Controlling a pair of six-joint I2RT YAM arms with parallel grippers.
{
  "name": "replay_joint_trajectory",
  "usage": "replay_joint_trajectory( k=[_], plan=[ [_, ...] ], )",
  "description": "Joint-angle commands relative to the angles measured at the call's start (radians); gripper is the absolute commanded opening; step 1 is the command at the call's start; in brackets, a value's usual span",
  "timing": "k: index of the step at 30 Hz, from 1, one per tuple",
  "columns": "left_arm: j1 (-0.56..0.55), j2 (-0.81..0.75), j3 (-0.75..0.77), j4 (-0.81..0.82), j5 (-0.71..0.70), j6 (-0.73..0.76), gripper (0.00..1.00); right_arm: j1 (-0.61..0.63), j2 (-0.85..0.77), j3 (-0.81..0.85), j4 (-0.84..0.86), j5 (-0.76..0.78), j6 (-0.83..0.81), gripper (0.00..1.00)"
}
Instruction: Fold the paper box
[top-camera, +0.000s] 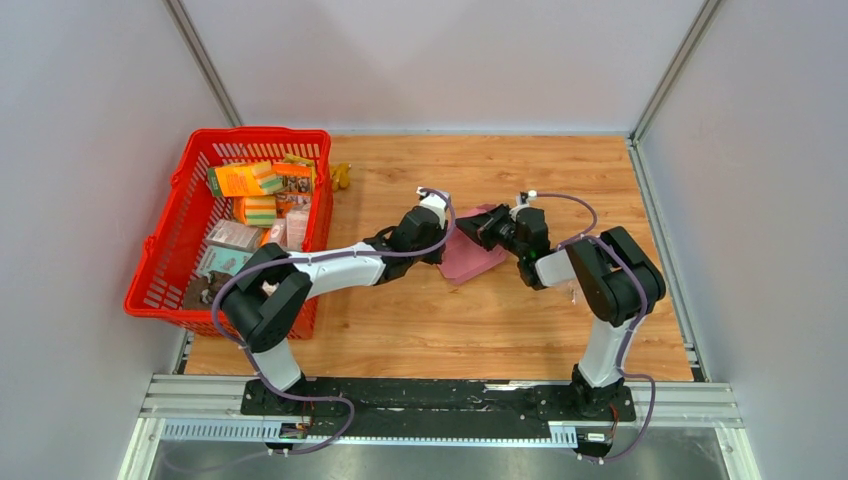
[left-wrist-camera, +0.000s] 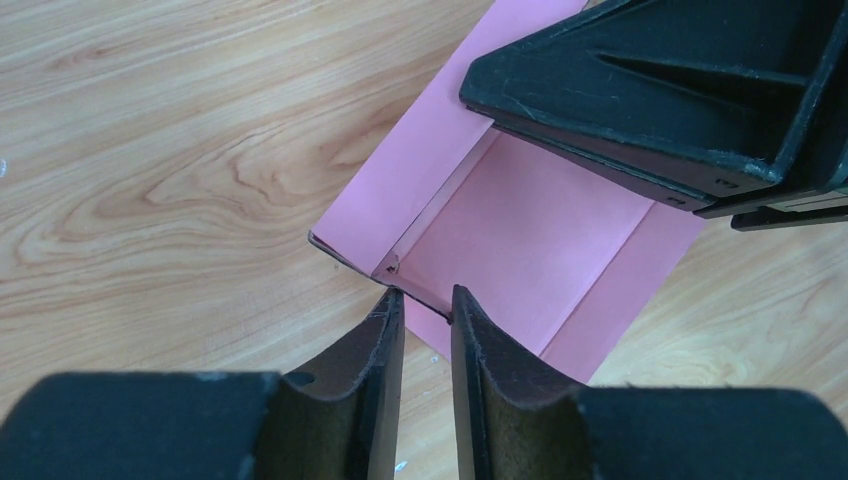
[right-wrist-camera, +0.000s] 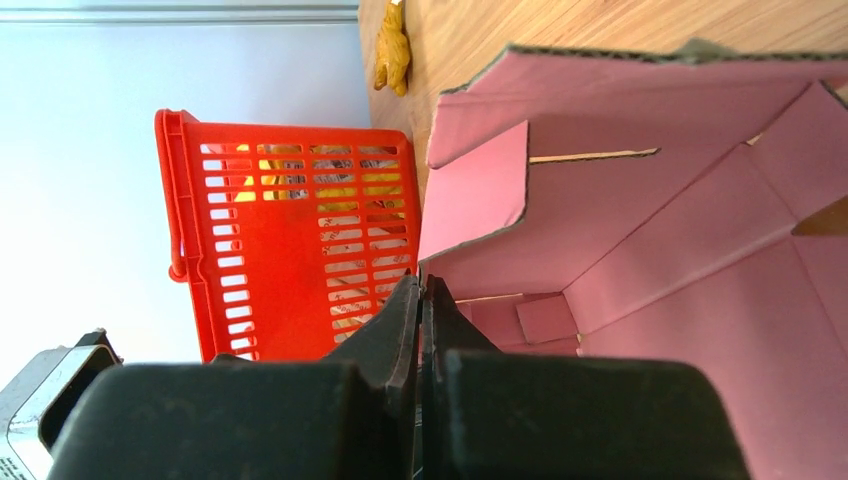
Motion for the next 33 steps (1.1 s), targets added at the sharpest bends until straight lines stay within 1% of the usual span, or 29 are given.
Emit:
replay_joint_trajectory(
  k=[1, 4, 5, 7, 8, 9, 11, 15, 18, 19, 22, 23, 24, 26, 28, 33],
  plan=[
    [0.001, 0.016, 0.031, 0.053, -0.018, -0.020, 0.28, 0.018, 0.030, -0.015, 0.051, -0.037, 0.010, 0.00],
    [-0.001, -0.027, -0.033, 0.073, -0.044, -0.005, 0.32, 0.018, 0.029, -0.018, 0.053, -0.039, 0.010, 0.00],
    [-0.001, -0.043, -0.053, 0.078, -0.052, -0.003, 0.36, 0.018, 0.029, -0.018, 0.054, -0.037, 0.012, 0.00],
    [-0.002, -0.105, -0.122, 0.088, -0.070, 0.003, 0.41, 0.017, 0.026, -0.020, 0.054, -0.037, 0.012, 0.00],
    [-0.001, -0.152, -0.145, 0.090, -0.080, 0.002, 0.46, 0.017, 0.026, -0.020, 0.056, -0.037, 0.012, 0.00],
    [-0.001, -0.175, -0.192, 0.089, -0.096, 0.002, 0.48, 0.015, 0.026, -0.020, 0.056, -0.039, 0.010, 0.00],
    [0.001, -0.249, -0.237, 0.090, -0.109, 0.006, 0.52, 0.015, 0.027, -0.021, 0.061, -0.040, 0.012, 0.00],
    [0.001, -0.344, -0.325, 0.075, -0.141, 0.020, 0.55, 0.015, 0.030, -0.018, 0.064, -0.046, 0.012, 0.00],
    [0.002, -0.383, -0.346, 0.078, -0.152, 0.044, 0.58, 0.014, 0.036, -0.018, 0.074, -0.051, 0.016, 0.00],
    [0.004, -0.381, -0.345, 0.075, -0.161, 0.051, 0.58, 0.014, 0.036, -0.018, 0.076, -0.051, 0.015, 0.00],
    [0.019, -0.321, -0.288, 0.040, -0.164, 0.045, 0.47, 0.012, 0.036, -0.018, 0.077, -0.052, 0.018, 0.00],
    [0.019, -0.276, -0.265, 0.029, -0.150, 0.046, 0.41, 0.014, 0.036, -0.018, 0.079, -0.052, 0.018, 0.00],
    [0.021, -0.252, -0.222, 0.026, -0.141, 0.052, 0.38, 0.014, 0.036, -0.018, 0.079, -0.052, 0.017, 0.00],
    [0.021, -0.190, -0.185, 0.029, -0.127, 0.063, 0.34, 0.014, 0.038, -0.018, 0.080, -0.051, 0.018, 0.00],
    [0.021, -0.156, -0.141, 0.029, -0.126, 0.058, 0.34, 0.014, 0.038, -0.018, 0.081, -0.052, 0.018, 0.00],
    [0.019, -0.090, -0.073, 0.046, -0.042, 0.060, 0.35, 0.014, 0.043, -0.017, 0.082, -0.055, 0.020, 0.00]
  ],
)
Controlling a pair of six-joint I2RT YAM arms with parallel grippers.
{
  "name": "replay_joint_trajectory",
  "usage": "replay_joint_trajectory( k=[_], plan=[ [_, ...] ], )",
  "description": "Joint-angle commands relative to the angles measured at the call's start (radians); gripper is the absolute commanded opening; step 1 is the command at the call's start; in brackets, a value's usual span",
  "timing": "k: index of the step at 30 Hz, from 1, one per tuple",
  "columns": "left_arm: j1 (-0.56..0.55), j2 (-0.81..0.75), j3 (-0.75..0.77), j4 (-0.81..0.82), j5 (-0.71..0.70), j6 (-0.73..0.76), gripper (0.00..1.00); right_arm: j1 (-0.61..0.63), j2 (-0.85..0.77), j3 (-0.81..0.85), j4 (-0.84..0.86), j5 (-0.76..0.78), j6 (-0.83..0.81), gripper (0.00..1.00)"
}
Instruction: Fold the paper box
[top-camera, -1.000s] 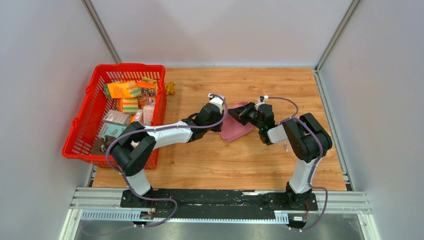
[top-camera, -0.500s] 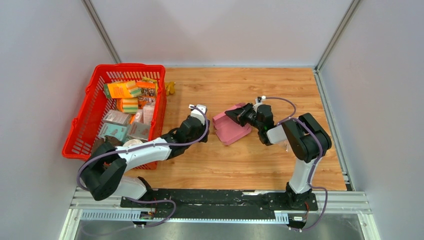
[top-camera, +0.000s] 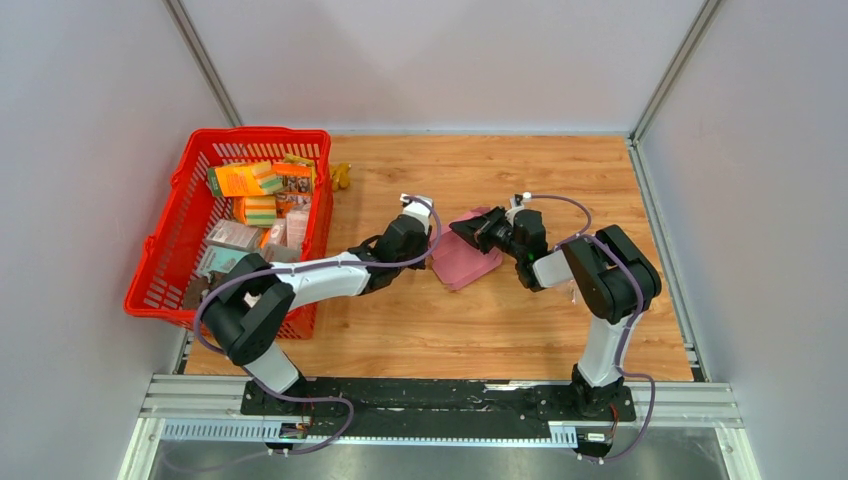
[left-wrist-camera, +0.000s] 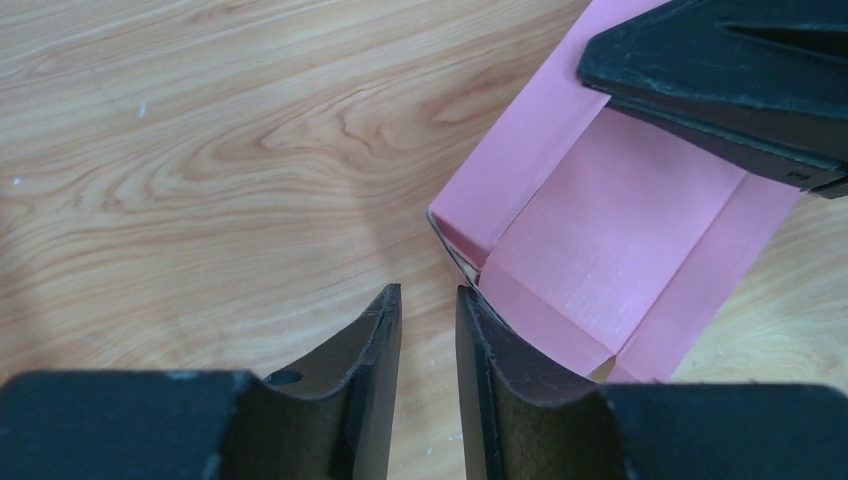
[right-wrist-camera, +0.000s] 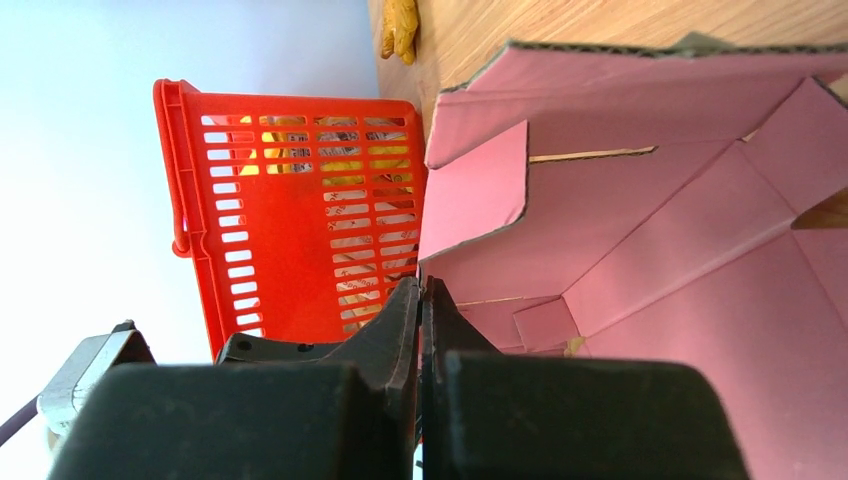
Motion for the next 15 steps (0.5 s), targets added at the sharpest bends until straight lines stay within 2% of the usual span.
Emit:
replay_joint_trajectory(
  k=[1, 9, 15],
  plan=[
    [-0.001, 0.028, 0.079, 0.024, 0.081, 0.016, 0.35, 0.006, 0.015, -0.011, 0.035, -0.013, -0.008, 0.00],
    [-0.012, 0.065, 0.119, 0.014, 0.086, 0.003, 0.37, 0.004, 0.019, -0.012, 0.048, -0.017, -0.001, 0.00],
    [-0.012, 0.016, 0.042, 0.076, 0.168, -0.002, 0.48, 0.006, 0.022, -0.011, 0.052, -0.020, 0.001, 0.00]
  ],
)
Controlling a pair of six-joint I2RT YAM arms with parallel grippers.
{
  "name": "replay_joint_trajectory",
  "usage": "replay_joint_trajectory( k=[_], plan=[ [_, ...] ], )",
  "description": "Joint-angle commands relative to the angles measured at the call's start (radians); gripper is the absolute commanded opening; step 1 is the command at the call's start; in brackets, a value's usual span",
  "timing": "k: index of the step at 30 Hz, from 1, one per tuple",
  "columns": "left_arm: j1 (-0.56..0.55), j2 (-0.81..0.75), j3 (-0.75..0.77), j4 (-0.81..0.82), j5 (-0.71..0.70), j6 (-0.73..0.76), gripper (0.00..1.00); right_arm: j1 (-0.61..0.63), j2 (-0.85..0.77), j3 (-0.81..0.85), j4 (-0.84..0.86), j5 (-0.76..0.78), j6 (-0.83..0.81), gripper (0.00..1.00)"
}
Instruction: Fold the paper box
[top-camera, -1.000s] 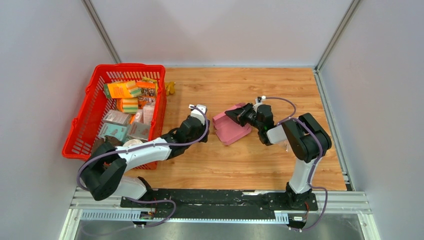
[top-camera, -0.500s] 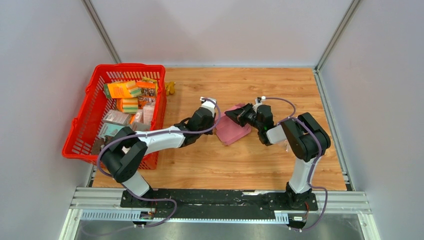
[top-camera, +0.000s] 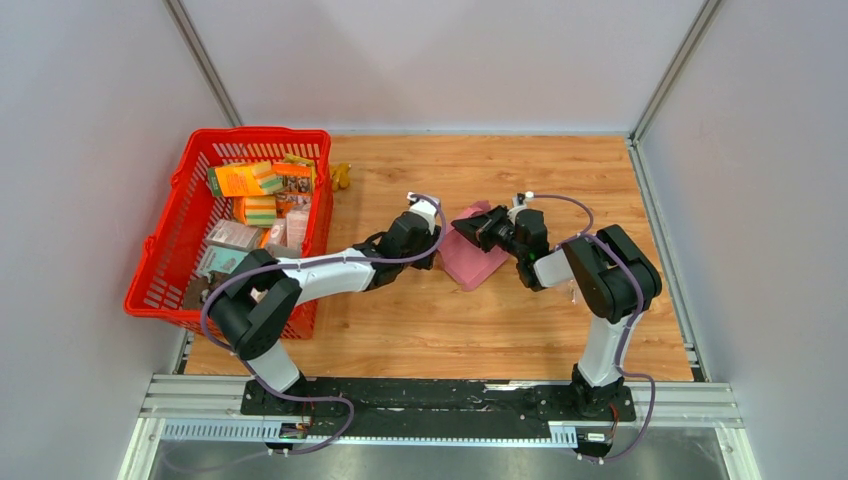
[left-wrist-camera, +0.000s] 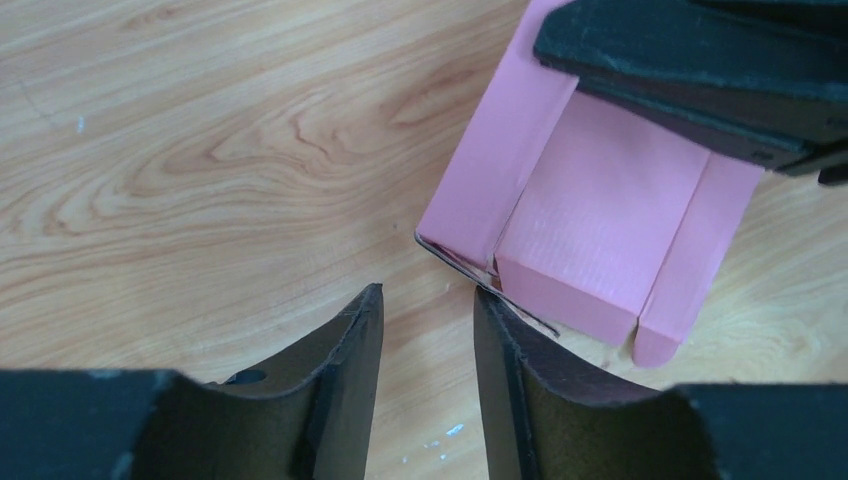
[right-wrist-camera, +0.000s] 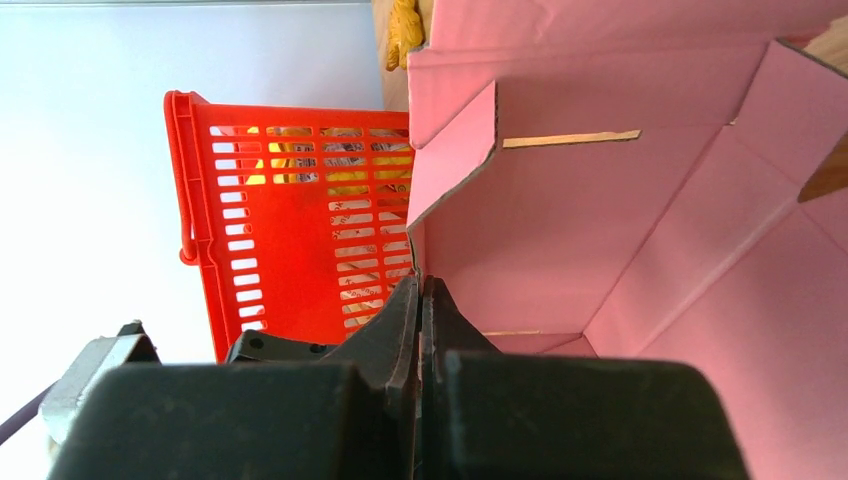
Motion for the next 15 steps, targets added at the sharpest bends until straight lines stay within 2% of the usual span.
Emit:
replay_joint_trajectory(
  k=[1, 4, 10, 15],
  plan=[
    [-0.013, -0.036, -0.028, 0.107, 0.109, -0.008, 0.49, 0.014, 0.019, -0.012, 0.043, -0.029, -0.001, 0.00],
    [-0.013, -0.018, -0.024, 0.122, 0.156, -0.023, 0.50, 0.014, 0.018, -0.015, 0.044, -0.028, 0.000, 0.00],
    [-0.013, 0.032, 0.035, 0.119, 0.139, -0.048, 0.51, 0.016, 0.016, -0.019, 0.046, -0.023, 0.002, 0.00],
    [-0.013, 0.044, 0.070, 0.061, 0.040, -0.077, 0.51, 0.019, 0.022, -0.019, 0.054, -0.028, 0.008, 0.00]
  ],
)
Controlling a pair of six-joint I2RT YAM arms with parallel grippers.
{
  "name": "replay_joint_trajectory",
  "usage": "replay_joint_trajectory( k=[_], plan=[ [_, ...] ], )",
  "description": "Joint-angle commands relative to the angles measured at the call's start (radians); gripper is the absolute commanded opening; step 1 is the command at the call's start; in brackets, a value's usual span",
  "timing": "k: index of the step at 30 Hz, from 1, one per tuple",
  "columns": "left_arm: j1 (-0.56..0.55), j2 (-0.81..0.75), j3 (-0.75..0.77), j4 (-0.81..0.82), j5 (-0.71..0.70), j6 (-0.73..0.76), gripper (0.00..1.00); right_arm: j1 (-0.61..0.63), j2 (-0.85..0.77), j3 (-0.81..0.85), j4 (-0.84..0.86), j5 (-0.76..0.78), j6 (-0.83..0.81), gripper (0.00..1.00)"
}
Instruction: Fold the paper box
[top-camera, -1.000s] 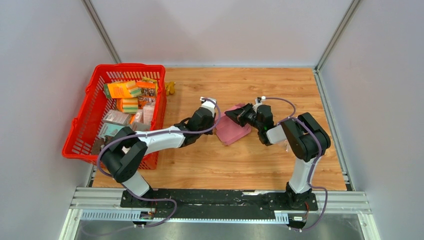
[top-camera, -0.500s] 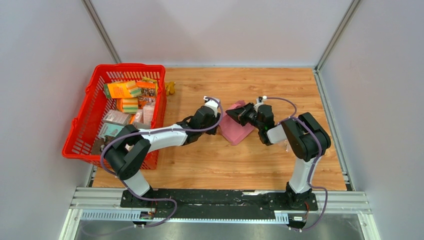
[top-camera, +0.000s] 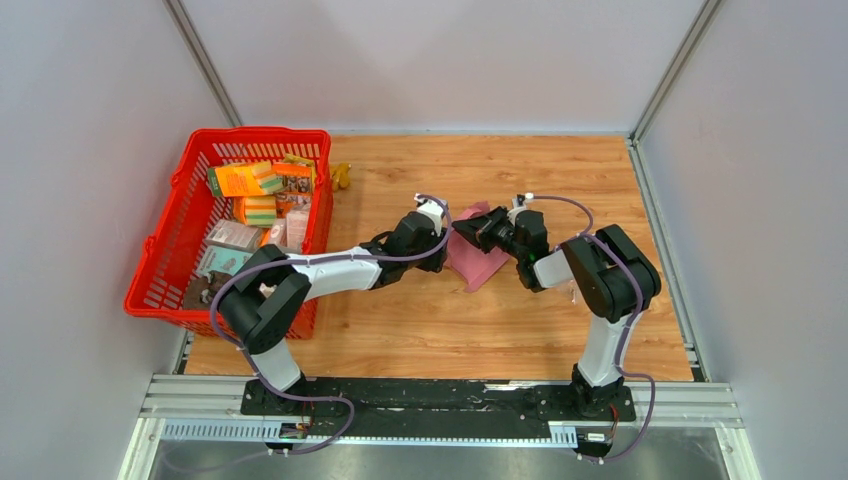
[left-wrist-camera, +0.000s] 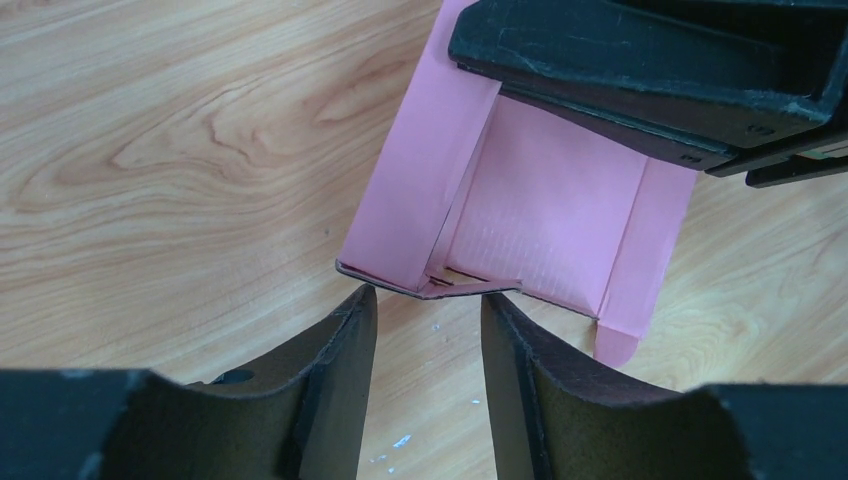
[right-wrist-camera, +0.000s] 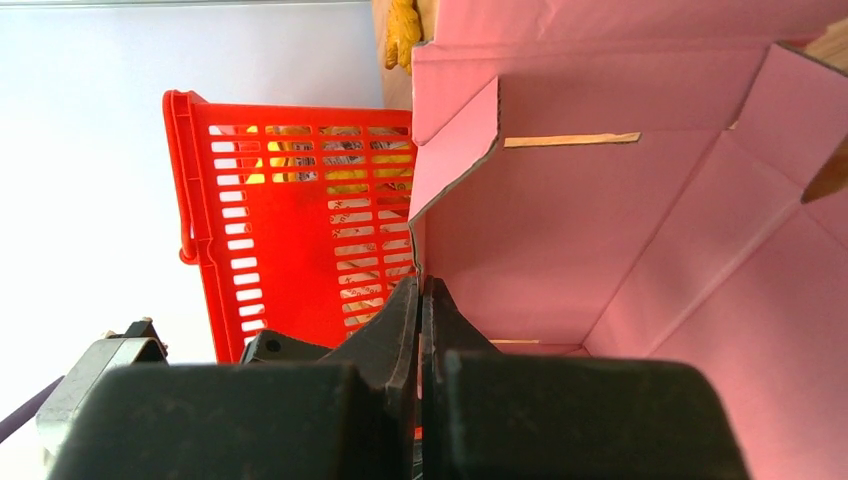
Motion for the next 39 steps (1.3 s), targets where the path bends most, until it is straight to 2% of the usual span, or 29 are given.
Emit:
replay_joint_trajectory(
  k=[1, 5, 10, 15, 20, 25, 29, 31, 35, 37, 39],
  plan=[
    [-0.004, -0.003, 0.054, 0.022, -0.072, -0.050, 0.51, 0.016, 0.022, -0.012, 0.045, -0.025, 0.002, 0.00],
    [-0.004, -0.026, 0.016, 0.094, -0.011, -0.064, 0.54, 0.019, 0.023, -0.009, 0.053, -0.028, 0.007, 0.00],
    [-0.002, 0.010, 0.057, 0.081, -0.028, -0.062, 0.55, 0.027, 0.025, -0.007, 0.053, -0.026, 0.007, 0.00],
    [-0.004, 0.049, 0.108, 0.042, -0.132, -0.062, 0.53, 0.044, 0.040, -0.001, 0.056, -0.037, 0.053, 0.00],
    [-0.020, 0.072, 0.142, 0.012, -0.272, -0.073, 0.50, 0.053, 0.097, -0.007, 0.131, -0.046, 0.119, 0.00],
    [-0.056, 0.081, 0.148, -0.001, -0.425, -0.069, 0.40, 0.054, 0.101, -0.027, 0.151, -0.033, 0.146, 0.00],
    [-0.062, 0.066, 0.110, 0.070, -0.445, -0.070, 0.41, 0.060, 0.085, -0.027, 0.119, -0.025, 0.133, 0.00],
    [-0.062, 0.076, 0.123, 0.065, -0.451, -0.066, 0.45, 0.062, 0.082, -0.027, 0.119, -0.025, 0.137, 0.00],
    [-0.062, 0.101, 0.162, 0.061, -0.416, -0.043, 0.45, 0.067, 0.088, -0.027, 0.128, -0.026, 0.145, 0.00],
    [-0.062, 0.107, 0.162, 0.055, -0.422, -0.042, 0.43, 0.067, 0.091, -0.029, 0.133, -0.026, 0.148, 0.00],
    [-0.063, 0.105, 0.154, 0.035, -0.436, -0.044, 0.37, 0.067, 0.095, -0.030, 0.146, -0.028, 0.154, 0.00]
  ],
)
